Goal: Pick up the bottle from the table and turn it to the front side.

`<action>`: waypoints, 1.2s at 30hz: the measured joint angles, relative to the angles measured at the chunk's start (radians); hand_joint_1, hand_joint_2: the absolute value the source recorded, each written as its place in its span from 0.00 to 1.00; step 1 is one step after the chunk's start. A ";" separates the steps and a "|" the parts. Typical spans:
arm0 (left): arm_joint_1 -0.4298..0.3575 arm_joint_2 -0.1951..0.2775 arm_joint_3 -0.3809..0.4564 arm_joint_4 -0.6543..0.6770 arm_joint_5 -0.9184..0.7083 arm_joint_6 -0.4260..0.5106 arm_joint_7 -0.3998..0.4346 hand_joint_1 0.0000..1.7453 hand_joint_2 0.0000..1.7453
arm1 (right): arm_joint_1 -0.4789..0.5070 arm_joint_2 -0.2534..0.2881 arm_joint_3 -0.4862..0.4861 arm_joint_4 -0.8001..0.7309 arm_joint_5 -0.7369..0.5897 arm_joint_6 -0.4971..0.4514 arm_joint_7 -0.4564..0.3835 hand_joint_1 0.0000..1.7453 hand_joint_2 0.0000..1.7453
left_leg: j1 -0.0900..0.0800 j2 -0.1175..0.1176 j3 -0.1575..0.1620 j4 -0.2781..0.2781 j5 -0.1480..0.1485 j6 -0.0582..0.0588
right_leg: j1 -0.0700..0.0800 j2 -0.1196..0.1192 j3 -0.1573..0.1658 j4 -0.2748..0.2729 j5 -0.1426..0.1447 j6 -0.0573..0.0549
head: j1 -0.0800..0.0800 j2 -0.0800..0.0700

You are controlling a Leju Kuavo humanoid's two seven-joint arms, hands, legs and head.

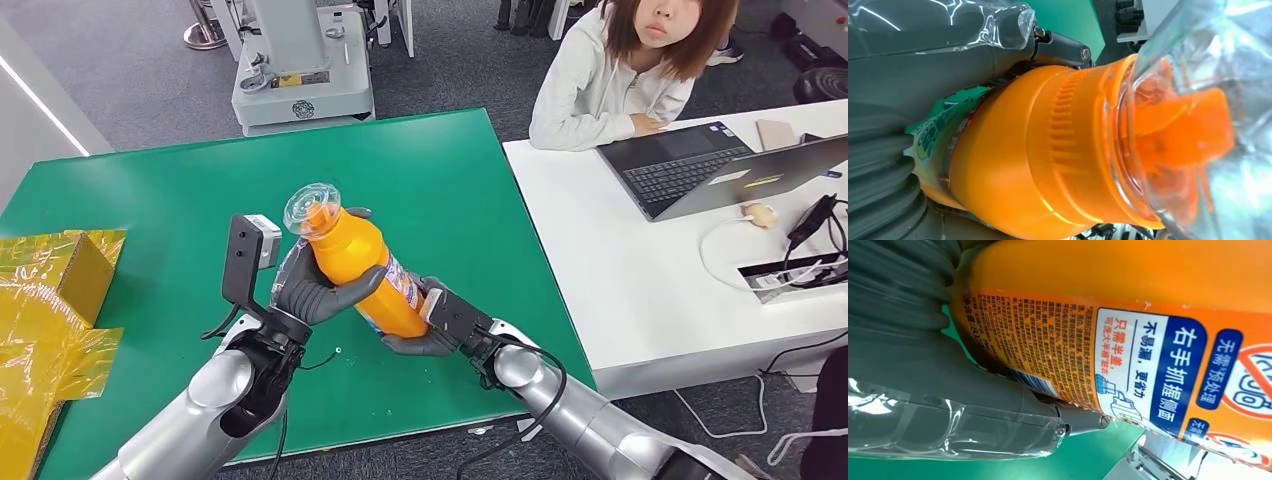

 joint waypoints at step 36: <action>-0.174 0.071 -0.061 0.084 -0.698 0.079 -0.063 1.00 1.00 | 0.183 -0.025 -0.166 -0.250 -0.014 0.034 -0.038 0.00 1.00 | 0.000 0.001 0.000 0.001 0.000 0.000 | 0.000 0.001 0.000 0.000 0.001 0.000 | 0.000 0.000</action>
